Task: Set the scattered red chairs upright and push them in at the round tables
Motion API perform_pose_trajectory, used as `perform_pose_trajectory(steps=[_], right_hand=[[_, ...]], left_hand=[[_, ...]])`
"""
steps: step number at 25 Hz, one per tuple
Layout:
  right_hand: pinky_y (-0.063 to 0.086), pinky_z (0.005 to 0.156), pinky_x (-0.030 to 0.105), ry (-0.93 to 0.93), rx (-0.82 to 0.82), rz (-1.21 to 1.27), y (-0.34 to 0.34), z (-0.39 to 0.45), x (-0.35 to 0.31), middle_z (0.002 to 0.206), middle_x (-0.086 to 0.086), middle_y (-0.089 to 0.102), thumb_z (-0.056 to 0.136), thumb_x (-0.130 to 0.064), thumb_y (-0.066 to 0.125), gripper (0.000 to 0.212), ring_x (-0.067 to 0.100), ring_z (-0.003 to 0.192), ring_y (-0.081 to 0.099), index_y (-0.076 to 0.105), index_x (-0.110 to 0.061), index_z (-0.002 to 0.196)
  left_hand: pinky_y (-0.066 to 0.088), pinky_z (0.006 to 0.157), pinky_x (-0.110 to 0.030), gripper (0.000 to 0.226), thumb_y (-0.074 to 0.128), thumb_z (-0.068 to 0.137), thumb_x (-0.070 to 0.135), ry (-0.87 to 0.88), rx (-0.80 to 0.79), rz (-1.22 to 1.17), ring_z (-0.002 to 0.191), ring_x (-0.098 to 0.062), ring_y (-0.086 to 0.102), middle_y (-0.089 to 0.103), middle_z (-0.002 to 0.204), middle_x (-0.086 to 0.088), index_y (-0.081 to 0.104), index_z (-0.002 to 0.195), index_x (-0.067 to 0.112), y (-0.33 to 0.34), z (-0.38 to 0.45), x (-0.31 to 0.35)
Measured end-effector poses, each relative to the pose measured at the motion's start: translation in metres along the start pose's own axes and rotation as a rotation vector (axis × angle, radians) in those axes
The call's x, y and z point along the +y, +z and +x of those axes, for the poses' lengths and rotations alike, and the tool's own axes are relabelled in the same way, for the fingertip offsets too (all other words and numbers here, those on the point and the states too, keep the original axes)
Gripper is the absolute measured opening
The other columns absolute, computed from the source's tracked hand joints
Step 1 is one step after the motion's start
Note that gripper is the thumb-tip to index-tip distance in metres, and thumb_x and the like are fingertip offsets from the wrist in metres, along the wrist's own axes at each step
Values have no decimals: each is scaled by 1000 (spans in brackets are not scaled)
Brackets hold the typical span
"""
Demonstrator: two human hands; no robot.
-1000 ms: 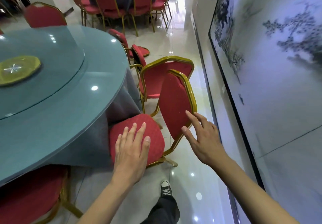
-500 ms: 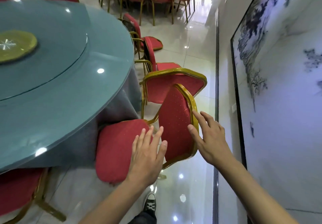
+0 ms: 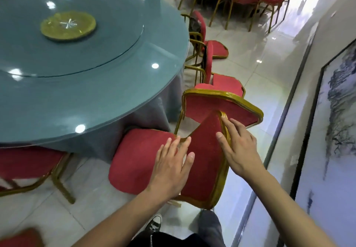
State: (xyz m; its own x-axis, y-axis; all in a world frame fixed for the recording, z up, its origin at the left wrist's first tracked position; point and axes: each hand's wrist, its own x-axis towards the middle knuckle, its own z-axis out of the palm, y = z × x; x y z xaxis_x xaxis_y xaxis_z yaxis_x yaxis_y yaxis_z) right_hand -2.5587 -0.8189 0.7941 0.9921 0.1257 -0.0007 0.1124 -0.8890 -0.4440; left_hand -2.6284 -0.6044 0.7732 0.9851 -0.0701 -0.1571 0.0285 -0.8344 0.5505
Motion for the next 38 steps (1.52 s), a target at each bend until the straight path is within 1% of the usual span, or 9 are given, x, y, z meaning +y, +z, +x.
perform_pose_trajectory(steps=[5, 11, 18, 20, 22, 26, 30, 35, 38], right_hand=[[19, 120, 50, -212, -174, -71, 0, 71, 36, 159, 0, 33, 103, -63, 22, 59, 23, 146, 31, 25, -41, 157], [11, 124, 49, -513, -396, -179, 24, 117, 64, 159, 0, 35, 100, -70, 13, 66, 20, 150, 26, 24, -40, 157], [7, 123, 47, -659, -537, -30, 39, 137, 76, 153, -7, 37, 99, -69, 12, 65, 12, 146, 26, 32, -41, 154], [11, 122, 46, -692, -594, -4, 42, 153, 85, 150, -9, 40, 100, -70, 12, 64, 12, 145, 29, 37, -41, 151], [21, 117, 43, -708, -605, 43, 45, 172, 93, 144, -6, 50, 98, -73, 11, 70, 15, 140, 38, 48, -37, 146], [36, 101, 42, -662, -662, 46, 49, 201, 85, 130, 6, 65, 97, -73, 17, 81, 26, 122, 56, 68, -18, 128], [42, 96, 45, -678, -661, -23, 47, 200, 83, 110, 9, 74, 93, -79, 9, 89, 30, 106, 64, 78, -25, 107], [40, 99, 45, -681, -585, -50, 50, 177, 91, 103, 7, 76, 90, -78, -2, 91, 29, 101, 66, 77, -33, 94], [42, 94, 43, -667, -534, -85, 55, 150, 96, 93, 6, 74, 90, -79, -12, 103, 27, 91, 66, 76, -25, 91]], left_hand=[[-1, 125, -40, 73, -11, 89, 71, -220, 76, -49, 154, -9, -7, 4, 168, 11, 5, 156, 47, 29, 17, 42], [-5, 124, -41, 62, -3, 97, 64, -318, 120, -44, 152, -8, -19, -9, 168, 12, -10, 156, 46, 82, 2, 109], [-6, 125, -35, 60, 6, 100, 64, -540, 134, -202, 154, -10, -8, 0, 168, 12, -6, 157, 46, 121, 8, 132], [4, 126, -38, 63, 4, 96, 69, -613, 101, -408, 153, -12, 4, 11, 167, 9, -3, 155, 51, 137, 11, 144], [13, 123, -40, 70, 0, 89, 75, -693, 171, -491, 150, -11, 17, 24, 163, 9, 1, 155, 52, 147, 19, 151], [11, 118, -36, 71, -3, 92, 68, -925, 378, -342, 146, -8, 24, 32, 159, 15, 15, 156, 45, 159, 45, 161], [6, 121, -37, 61, 1, 98, 51, -914, 549, -248, 145, -5, 22, 30, 158, 16, 18, 156, 45, 178, 45, 163], [3, 124, -40, 56, -1, 102, 49, -861, 586, -204, 148, 3, 12, 23, 159, 24, 11, 157, 46, 187, 25, 157], [2, 124, -41, 54, 4, 104, 44, -851, 588, -202, 148, 2, 15, 25, 158, 23, 13, 157, 45, 188, 0, 147]])
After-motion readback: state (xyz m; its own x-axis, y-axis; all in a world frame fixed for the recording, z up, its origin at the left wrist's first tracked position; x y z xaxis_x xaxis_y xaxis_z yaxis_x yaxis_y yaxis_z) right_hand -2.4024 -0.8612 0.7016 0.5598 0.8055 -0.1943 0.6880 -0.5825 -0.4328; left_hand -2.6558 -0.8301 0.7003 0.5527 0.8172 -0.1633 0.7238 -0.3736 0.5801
